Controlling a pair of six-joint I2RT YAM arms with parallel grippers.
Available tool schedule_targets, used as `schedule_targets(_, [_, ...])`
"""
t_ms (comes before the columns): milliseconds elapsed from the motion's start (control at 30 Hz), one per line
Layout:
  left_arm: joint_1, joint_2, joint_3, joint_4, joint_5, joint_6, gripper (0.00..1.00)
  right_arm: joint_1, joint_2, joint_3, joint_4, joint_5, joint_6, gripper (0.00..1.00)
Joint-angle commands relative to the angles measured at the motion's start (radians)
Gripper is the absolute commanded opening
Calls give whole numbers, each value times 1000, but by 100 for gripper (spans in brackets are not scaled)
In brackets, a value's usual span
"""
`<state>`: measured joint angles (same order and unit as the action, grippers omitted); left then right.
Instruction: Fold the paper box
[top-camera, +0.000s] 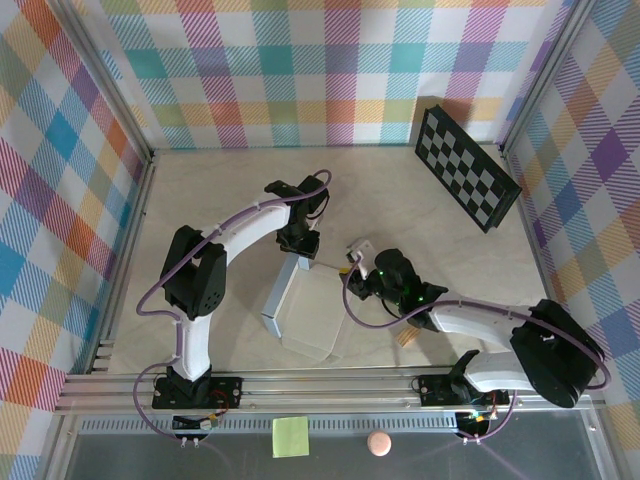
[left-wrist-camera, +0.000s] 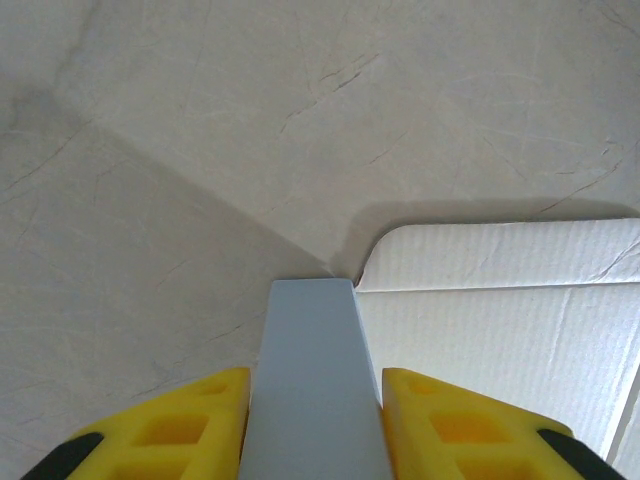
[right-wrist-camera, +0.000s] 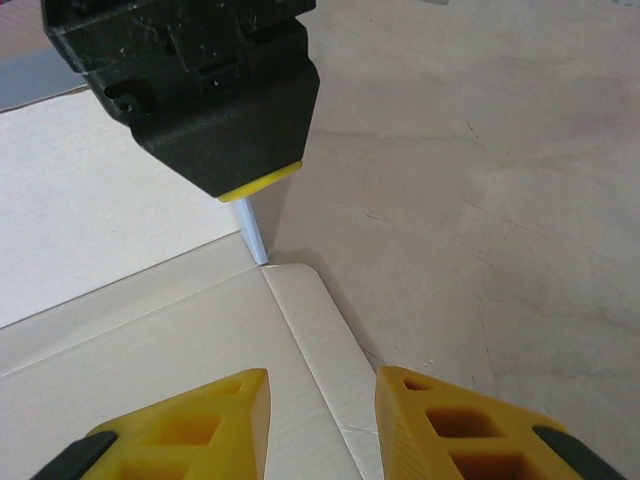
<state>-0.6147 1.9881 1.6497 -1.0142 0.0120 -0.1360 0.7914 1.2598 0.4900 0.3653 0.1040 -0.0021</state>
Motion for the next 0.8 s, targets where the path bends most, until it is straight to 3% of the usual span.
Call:
schedule_targets(0, [-2,-98,-28,21,-18,16,15,-5,-48,8,-61,23,52,34])
schedule_targets(267, [37,-317,-180,190,46,-34,14,-6,-223,98,-362,98,318,50])
schedule_targets(367, [56,-425,-256,275,80,-83,14,-6,-325,96,-434,72,397,56])
schedule_targets(600, [130,-699,-503,565,162,-275,13,-6,-574,34,-480,17,481,68])
schedule_targets(767, [172,-841,-662,788,209,-463,13,-6,-705,-50,-364,-77,428,70])
